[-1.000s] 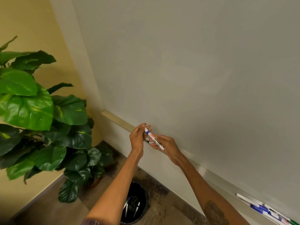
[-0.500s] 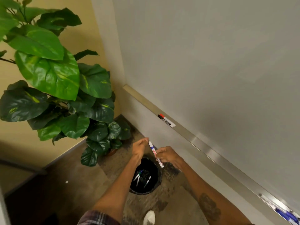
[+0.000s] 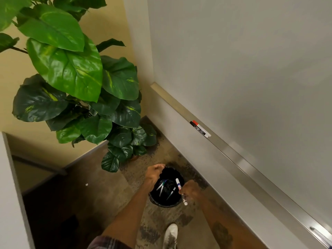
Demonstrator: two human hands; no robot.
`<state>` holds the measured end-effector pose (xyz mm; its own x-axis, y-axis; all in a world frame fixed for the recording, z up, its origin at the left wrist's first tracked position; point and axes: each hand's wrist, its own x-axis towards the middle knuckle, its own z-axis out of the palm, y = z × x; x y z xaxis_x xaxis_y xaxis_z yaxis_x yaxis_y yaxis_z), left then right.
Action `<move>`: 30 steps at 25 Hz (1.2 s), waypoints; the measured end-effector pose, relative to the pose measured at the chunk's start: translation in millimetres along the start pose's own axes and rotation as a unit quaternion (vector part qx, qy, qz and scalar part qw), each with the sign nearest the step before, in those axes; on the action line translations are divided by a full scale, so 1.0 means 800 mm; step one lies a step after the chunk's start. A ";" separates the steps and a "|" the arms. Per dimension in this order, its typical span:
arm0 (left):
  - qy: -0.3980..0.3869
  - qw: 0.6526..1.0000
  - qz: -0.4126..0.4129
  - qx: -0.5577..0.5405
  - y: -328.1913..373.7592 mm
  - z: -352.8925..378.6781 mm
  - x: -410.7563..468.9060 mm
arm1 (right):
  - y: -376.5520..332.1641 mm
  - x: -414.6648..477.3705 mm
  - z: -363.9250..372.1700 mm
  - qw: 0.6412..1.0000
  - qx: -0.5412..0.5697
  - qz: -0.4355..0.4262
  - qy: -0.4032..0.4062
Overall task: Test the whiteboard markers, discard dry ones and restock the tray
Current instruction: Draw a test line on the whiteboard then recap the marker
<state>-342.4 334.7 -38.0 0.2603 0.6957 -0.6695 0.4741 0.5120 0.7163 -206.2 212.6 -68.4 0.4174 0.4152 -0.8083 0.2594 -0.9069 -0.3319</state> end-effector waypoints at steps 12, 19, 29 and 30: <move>-0.029 1.000 -0.003 0.001 0.017 0.026 -0.006 | 0.004 0.011 -0.028 0.993 0.085 -0.073 0.042; -0.073 0.992 0.063 0.077 0.026 0.097 -0.026 | 0.047 -0.023 -0.074 0.976 0.161 -0.109 0.095; -0.162 0.956 0.170 0.176 0.063 0.246 -0.105 | 0.161 -0.097 -0.172 0.936 0.231 -0.161 0.210; -0.171 0.953 0.174 0.181 0.065 0.263 -0.115 | 0.178 -0.104 -0.181 0.932 0.236 -0.159 0.225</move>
<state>-165.1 191.2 19.9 0.6837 0.5552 -0.4736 0.5526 0.0301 0.8329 -77.7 59.3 22.3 0.7346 0.5606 -0.3821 0.0647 -0.6186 -0.7831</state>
